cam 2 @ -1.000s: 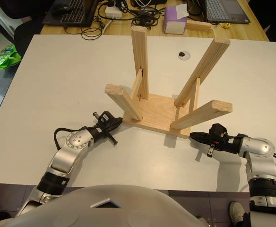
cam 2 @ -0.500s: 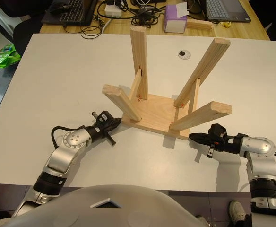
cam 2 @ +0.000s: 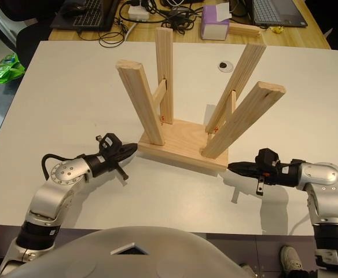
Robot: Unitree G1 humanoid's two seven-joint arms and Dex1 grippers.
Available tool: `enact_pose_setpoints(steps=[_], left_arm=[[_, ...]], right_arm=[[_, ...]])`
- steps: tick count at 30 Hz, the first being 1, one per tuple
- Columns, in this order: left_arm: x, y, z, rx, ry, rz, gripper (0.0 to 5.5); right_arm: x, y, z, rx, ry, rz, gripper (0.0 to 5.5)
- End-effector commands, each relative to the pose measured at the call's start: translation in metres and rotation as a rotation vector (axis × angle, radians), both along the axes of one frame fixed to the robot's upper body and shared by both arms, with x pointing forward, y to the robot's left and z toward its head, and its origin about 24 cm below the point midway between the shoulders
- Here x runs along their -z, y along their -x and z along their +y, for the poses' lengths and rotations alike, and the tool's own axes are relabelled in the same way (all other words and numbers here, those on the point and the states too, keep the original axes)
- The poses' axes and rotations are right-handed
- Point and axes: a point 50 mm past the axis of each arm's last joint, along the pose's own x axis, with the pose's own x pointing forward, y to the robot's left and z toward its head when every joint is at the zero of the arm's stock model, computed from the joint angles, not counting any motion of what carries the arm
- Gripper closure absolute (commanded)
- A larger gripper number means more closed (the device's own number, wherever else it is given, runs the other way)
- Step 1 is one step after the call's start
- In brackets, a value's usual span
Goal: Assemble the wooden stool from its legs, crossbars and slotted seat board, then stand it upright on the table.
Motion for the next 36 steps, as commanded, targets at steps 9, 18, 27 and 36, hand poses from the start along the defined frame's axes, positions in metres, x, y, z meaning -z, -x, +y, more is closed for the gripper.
enact_pose_setpoints(steps=[9,18,27,36], left_arm=[[-0.032,0.008,-0.017,0.134,0.156,-0.021,5.47],[-0.05,0.009,-0.016,0.143,0.259,-0.021,5.47],[-0.051,0.011,-0.017,0.156,0.265,-0.019,5.47],[-0.057,0.009,-0.016,0.16,0.297,-0.034,5.47]], right_arm=[[-0.029,-0.002,0.014,-0.064,-0.098,-0.019,5.5],[-0.036,0.0,0.015,-0.062,-0.133,0.0,5.5],[-0.045,0.0,0.016,-0.068,-0.167,-0.008,5.5],[-0.056,-0.004,0.02,-0.061,-0.209,-0.015,5.5]])
